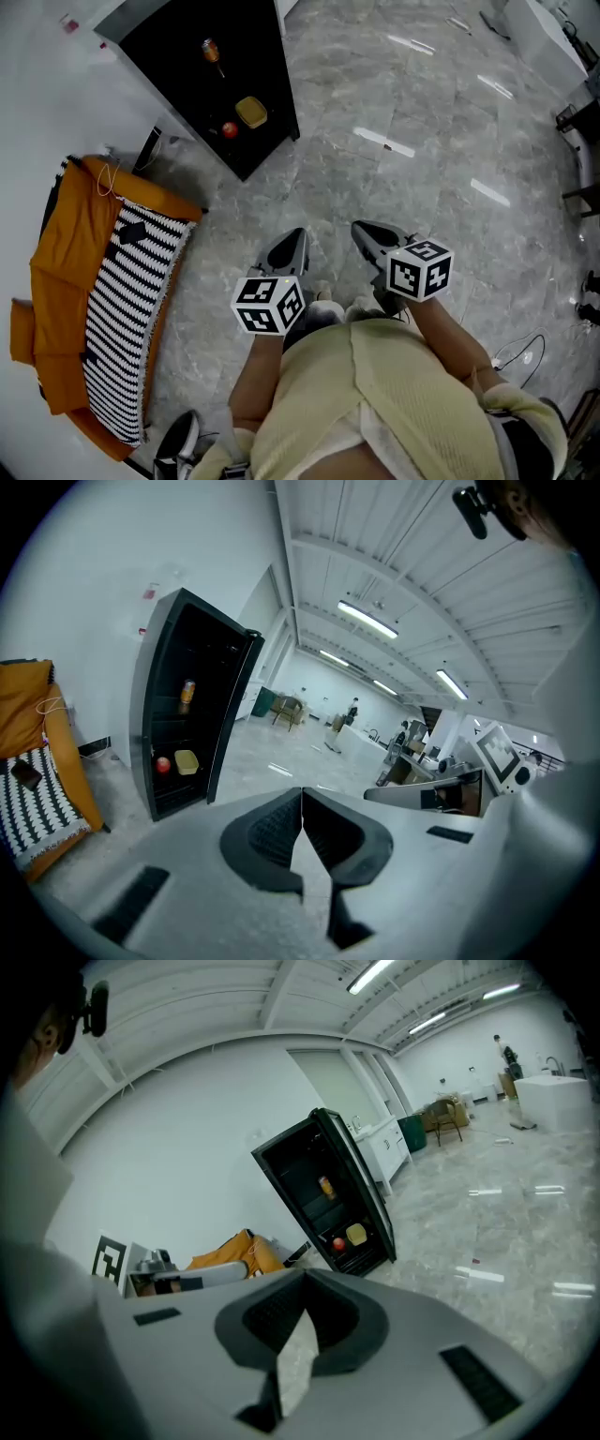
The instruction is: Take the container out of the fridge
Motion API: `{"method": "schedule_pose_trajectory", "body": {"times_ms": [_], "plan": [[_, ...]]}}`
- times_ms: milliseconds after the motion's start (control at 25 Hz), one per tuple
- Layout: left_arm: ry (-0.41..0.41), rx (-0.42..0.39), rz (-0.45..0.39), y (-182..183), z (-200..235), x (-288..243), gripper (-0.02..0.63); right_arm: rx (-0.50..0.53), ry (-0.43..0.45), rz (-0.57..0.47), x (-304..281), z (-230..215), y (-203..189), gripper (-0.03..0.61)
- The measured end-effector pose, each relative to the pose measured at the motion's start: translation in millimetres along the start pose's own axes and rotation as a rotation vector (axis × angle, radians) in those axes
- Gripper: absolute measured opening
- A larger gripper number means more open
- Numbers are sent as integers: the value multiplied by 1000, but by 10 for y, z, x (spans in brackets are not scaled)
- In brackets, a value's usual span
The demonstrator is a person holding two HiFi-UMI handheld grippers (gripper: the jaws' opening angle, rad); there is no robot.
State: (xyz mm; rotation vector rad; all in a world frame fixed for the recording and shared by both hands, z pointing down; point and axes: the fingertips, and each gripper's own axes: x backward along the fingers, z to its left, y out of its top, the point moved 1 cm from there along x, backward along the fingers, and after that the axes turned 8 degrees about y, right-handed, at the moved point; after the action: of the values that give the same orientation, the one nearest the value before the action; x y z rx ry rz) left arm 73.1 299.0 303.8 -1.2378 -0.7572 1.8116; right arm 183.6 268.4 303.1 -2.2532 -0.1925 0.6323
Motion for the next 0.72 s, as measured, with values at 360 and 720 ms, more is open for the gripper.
{"method": "schedule_pose_trajectory", "body": {"times_ms": [360,720], "plan": [[-9,-13,28,82,269,-76,23,-20,-46,-2,-193,-29,119,28],[37,0,20,186,432,-300,23,7,9,38,-566,-207,329,28]]}}
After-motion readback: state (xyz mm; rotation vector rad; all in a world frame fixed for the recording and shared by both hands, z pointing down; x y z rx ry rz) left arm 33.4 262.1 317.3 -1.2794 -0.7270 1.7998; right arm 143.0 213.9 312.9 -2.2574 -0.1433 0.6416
